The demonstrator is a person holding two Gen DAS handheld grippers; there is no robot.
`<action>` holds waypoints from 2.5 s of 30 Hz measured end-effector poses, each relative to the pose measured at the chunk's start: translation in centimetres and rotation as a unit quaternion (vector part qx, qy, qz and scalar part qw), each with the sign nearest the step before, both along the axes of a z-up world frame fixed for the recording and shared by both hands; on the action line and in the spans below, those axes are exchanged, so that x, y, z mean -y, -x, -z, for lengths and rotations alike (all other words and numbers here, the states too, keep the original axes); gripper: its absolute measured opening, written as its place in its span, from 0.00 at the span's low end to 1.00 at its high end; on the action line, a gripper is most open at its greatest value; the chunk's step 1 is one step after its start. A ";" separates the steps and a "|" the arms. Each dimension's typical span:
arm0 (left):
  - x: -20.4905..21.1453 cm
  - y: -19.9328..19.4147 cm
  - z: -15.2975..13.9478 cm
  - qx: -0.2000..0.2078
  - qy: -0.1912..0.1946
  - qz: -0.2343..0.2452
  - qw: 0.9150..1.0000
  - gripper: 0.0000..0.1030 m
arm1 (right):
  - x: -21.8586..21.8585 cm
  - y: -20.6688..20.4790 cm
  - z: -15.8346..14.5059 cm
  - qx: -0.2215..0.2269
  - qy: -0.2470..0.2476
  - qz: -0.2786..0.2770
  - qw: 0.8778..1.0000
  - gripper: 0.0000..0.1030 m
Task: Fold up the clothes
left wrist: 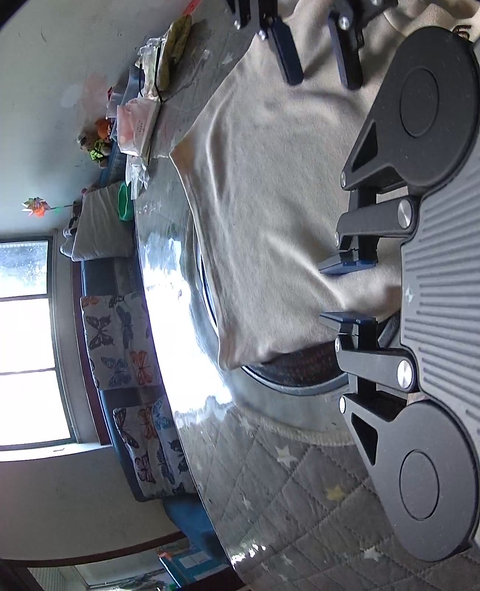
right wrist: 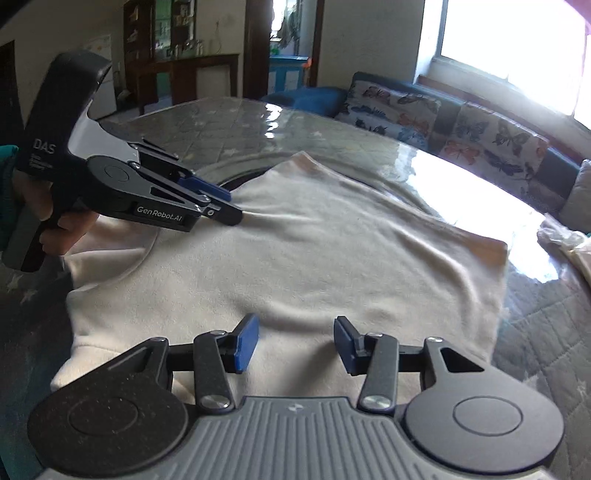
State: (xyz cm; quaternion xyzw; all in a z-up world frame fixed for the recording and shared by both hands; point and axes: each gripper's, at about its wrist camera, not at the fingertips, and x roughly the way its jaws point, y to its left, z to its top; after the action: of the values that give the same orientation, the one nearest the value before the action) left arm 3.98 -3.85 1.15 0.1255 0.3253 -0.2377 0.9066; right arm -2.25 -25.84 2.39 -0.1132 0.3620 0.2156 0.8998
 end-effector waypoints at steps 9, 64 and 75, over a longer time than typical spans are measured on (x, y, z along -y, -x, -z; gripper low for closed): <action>0.6 3.9 -2.5 0.020 0.029 0.028 0.999 0.27 | 3.6 5.0 -0.5 -0.010 -0.027 0.064 0.998 0.45; 13.2 15.1 -1.3 -0.040 0.056 0.239 0.969 0.36 | 21.5 12.6 0.0 0.045 -0.039 0.388 0.920 0.51; 12.3 14.7 -2.6 -0.020 0.072 0.217 0.973 0.41 | 23.5 14.7 0.2 0.035 -0.061 0.461 0.884 0.48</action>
State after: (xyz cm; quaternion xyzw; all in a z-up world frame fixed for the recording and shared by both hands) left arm -10.75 -16.12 3.72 0.1229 0.2908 -0.4539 0.8333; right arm -16.91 -49.34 2.14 0.1144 0.3274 -0.2062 0.9150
